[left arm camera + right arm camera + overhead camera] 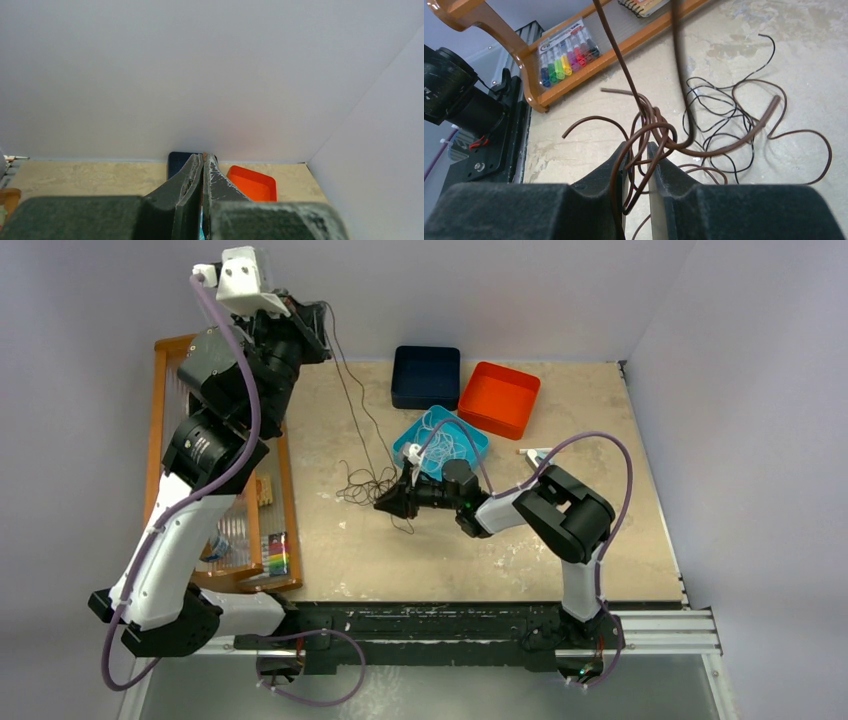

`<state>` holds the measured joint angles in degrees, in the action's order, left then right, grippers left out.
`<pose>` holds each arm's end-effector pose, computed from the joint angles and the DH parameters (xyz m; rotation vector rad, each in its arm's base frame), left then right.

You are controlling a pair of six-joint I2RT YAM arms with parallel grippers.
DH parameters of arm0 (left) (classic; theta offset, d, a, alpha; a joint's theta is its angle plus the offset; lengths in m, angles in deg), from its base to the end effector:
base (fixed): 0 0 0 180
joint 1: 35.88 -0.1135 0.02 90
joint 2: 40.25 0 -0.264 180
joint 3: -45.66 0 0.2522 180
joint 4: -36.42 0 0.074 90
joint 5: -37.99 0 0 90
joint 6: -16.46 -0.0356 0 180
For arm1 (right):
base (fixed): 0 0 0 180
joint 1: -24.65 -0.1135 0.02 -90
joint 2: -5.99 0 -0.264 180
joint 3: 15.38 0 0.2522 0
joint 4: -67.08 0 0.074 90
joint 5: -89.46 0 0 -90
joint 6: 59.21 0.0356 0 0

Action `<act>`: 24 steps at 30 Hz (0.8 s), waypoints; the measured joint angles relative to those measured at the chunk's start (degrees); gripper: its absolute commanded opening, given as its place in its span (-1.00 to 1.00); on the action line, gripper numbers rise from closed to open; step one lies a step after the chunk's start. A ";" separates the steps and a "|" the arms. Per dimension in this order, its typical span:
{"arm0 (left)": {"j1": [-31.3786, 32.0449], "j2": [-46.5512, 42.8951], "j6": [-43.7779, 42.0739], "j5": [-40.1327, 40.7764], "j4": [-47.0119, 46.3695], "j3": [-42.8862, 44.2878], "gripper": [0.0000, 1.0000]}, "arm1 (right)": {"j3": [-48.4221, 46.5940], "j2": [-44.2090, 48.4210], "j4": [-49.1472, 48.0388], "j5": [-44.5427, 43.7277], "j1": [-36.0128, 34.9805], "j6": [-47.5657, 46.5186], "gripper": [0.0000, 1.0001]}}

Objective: Untangle the cables

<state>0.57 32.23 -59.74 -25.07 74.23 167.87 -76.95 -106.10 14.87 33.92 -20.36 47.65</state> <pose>0.1761 -0.1100 0.5795 -0.1250 1.3922 -0.4112 0.2565 0.2851 0.1665 -0.8970 1.4473 1.2903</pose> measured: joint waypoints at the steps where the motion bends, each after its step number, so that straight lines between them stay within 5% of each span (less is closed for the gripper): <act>1: 0.02 0.52 -0.44 0.44 0.13 0.92 -1.00 | 0.13 0.09 0.50 -0.09 0.00 0.02 -0.57; 24: 0.02 10.03 -14.01 2.75 -9.57 10.97 -1.00 | 7.06 6.97 10.21 -6.71 -0.20 -0.22 -0.41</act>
<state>0.59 42.27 -73.75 -22.32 64.66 178.84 -69.89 -99.13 25.07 27.21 -20.56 47.43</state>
